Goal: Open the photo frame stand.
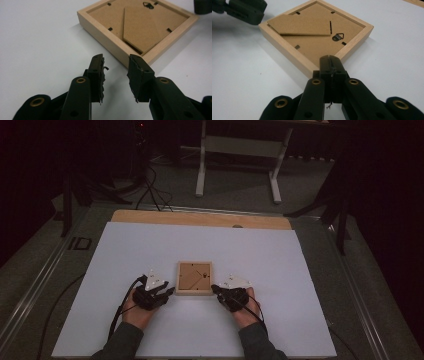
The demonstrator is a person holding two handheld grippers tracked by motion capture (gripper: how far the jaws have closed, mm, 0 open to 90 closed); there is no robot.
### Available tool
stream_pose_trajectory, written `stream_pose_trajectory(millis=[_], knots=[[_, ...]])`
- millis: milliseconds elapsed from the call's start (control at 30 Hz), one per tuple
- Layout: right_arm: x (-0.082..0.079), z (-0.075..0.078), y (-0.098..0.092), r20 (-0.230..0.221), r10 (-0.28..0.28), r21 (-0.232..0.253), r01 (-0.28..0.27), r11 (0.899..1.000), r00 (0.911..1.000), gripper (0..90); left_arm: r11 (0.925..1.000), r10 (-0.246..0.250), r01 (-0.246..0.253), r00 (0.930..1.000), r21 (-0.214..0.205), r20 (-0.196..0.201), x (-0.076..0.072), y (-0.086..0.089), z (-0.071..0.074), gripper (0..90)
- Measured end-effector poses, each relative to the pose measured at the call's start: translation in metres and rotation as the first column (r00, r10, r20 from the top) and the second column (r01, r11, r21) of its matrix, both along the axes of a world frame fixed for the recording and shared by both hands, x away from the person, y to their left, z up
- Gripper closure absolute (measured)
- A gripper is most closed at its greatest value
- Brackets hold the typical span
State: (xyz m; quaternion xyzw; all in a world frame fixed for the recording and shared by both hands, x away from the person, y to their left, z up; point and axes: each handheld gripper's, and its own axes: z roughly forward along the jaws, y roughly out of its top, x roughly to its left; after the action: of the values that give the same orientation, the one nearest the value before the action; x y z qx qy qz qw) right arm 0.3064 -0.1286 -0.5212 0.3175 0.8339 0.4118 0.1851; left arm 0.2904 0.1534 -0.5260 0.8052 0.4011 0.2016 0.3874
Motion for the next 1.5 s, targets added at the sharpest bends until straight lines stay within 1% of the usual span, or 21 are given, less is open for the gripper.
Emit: stream_pose_trajectory(millis=[100,200,300,533,600,667,733,867,967,1067,1233,1367,1500], knots=[[0.0,-0.001,0.001,0.004,-0.002,-0.004,0.002,1.0,1.0,89.7,0.9999,0.002,-0.002,0.9999,-0.011,0.013,-0.001,0.002,0.003,64.3],[-0.001,-0.001,0.001,0.001,-0.01,0.014,0.01,1.0,0.9999,89.7,0.9996,0.004,-0.003,0.9998,-0.028,0.022,-0.003,0.004,0.006,62.9],[-0.002,0.0,0.001,0.009,-0.001,0.034,0.0,0.999,1.0,89.7,0.9996,0.002,-0.002,0.9997,-0.028,0.024,-0.004,0.004,0.007,61.8],[-0.002,-0.003,0.004,0.003,0.009,0.046,-0.01,0.999,1.0,89.7,0.9995,-0.019,0.019,0.9994,-0.025,0.029,-0.006,-0.001,0.008,59.9],[-0.003,-0.003,0.004,0.003,0.011,0.046,-0.011,0.999,0.9999,89.7,0.9993,-0.02,0.021,0.9993,-0.032,0.031,-0.006,-0.002,0.009,59.3],[-0.002,-0.003,0.003,-0.001,0.016,0.052,-0.016,0.999,0.9999,89.7,0.9997,-0.011,0.012,0.9995,-0.022,0.03,-0.005,-0.003,0.01,57.0],[-0.002,-0.004,0.002,-0.009,0.014,0.062,-0.014,0.998,0.9999,89.7,0.9997,-0.019,0.019,0.9997,-0.013,0.015,-0.003,-0.006,0.012,52.8],[-0.003,-0.005,0.002,-0.001,0.005,0.07,-0.005,0.998,1.0,89.7,0.9993,-0.036,0.036,0.9993,0.006,0.003,0.0,-0.012,0.015,49.2],[-0.003,-0.005,0.003,0.002,0.005,0.069,-0.005,0.998,1.0,89.7,0.999,-0.043,0.043,0.999,0.013,-0.004,0.004,-0.019,0.014,48.7],[-0.004,-0.005,0.004,0.017,0.007,0.053,-0.008,0.999,0.9998,89.7,0.9985,-0.046,0.047,0.9989,0.029,-0.012,0.008,-0.028,0.015,47.9],[-0.004,-0.005,0.004,0.014,0.006,0.057,-0.007,0.998,0.9999,89.7,0.9983,-0.053,0.053,0.9985,0.025,-0.012,0.016,-0.037,0.016,47.0],[-0.004,-0.005,0.004,0.014,0.002,0.057,-0.002,0.998,0.9999,89.7,0.9985,-0.051,0.051,0.9984,0.02,-0.025,0.022,-0.043,0.015,46.2],[-0.004,-0.005,0.004,0.014,0.002,0.058,-0.003,0.998,0.9999,89.7,0.9973,-0.066,0.066,0.9977,0.032,-0.019,0.025,-0.048,0.016,46.2]])
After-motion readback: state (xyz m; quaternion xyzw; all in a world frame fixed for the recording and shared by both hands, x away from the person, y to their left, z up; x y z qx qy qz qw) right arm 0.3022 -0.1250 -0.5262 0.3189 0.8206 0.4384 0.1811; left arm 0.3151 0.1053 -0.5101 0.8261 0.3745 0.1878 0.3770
